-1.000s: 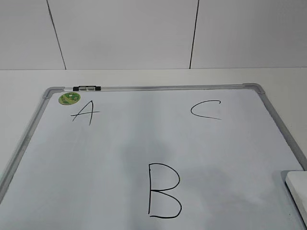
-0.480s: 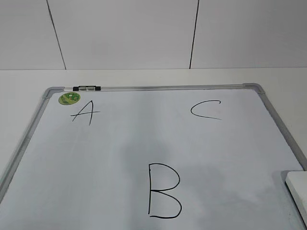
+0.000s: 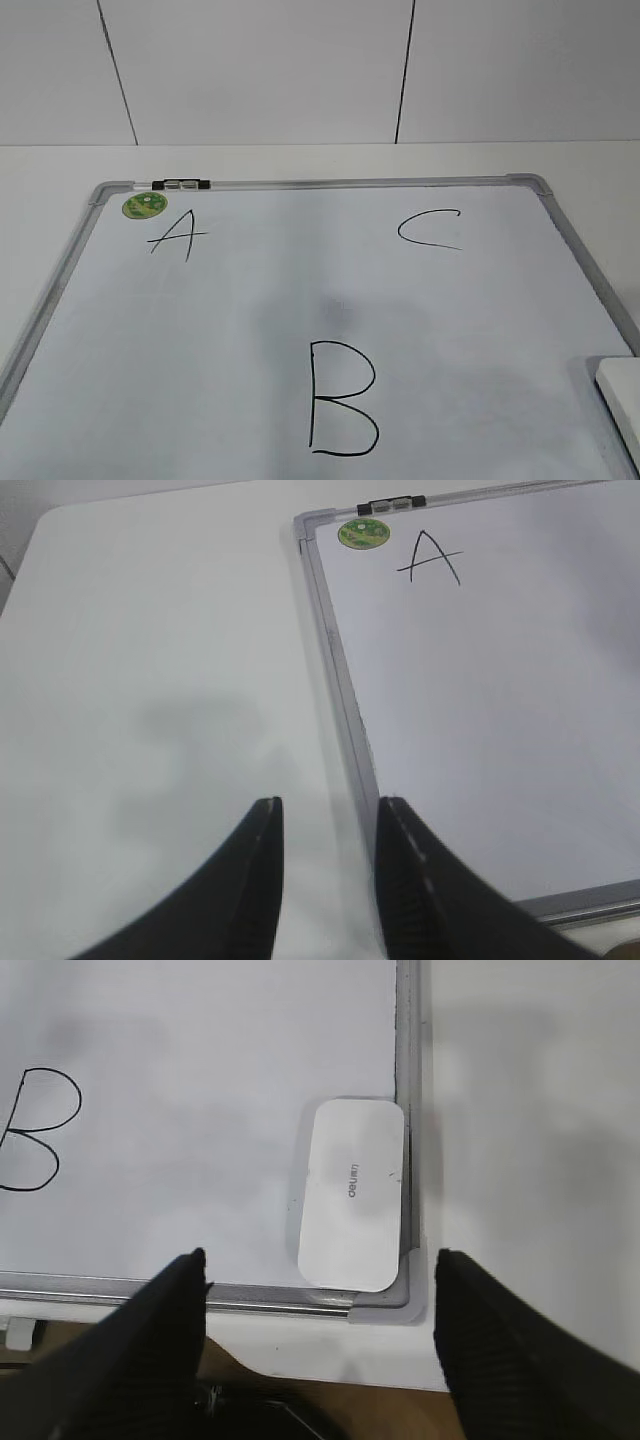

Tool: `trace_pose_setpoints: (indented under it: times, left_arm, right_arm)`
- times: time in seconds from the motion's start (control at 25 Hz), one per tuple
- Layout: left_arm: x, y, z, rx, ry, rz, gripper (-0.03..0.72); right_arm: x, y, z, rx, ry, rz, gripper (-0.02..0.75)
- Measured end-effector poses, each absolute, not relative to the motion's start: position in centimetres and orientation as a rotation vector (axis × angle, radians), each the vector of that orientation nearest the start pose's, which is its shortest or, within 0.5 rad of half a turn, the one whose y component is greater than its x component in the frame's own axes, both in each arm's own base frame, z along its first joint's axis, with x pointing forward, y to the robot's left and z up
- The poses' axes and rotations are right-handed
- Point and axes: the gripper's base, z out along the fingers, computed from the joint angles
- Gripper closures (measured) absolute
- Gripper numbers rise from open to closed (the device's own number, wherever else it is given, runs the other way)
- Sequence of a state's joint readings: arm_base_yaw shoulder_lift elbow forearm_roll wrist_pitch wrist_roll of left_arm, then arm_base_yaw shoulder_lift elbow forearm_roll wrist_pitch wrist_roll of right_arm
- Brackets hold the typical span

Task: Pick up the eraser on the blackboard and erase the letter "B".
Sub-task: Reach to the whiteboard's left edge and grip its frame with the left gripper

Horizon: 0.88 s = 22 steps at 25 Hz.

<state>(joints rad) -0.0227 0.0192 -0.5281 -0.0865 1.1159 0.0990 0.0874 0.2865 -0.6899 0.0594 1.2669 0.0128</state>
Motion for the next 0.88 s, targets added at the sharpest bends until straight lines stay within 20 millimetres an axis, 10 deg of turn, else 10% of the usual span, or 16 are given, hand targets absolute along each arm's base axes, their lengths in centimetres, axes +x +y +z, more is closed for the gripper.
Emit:
trace_pose_setpoints:
  times: [0.28, 0.52, 0.88]
  left_arm:
    - [1.5, -0.7, 32.2, 0.146, 2.257, -0.061, 0.448]
    - [7.4, -1.3, 36.3, 0.143, 2.436, -0.138, 0.448]
    - [17.5, -1.9, 34.2, 0.110, 2.745, -0.229, 0.448]
  right_arm:
    - [4.7, 1.1, 32.6, -0.086, 2.467, 0.156, 0.169]
    - [6.9, 1.5, 32.5, -0.084, 2.560, 0.178, 0.169]
    - [8.5, 1.7, 31.9, -0.079, 2.636, 0.182, 0.169]
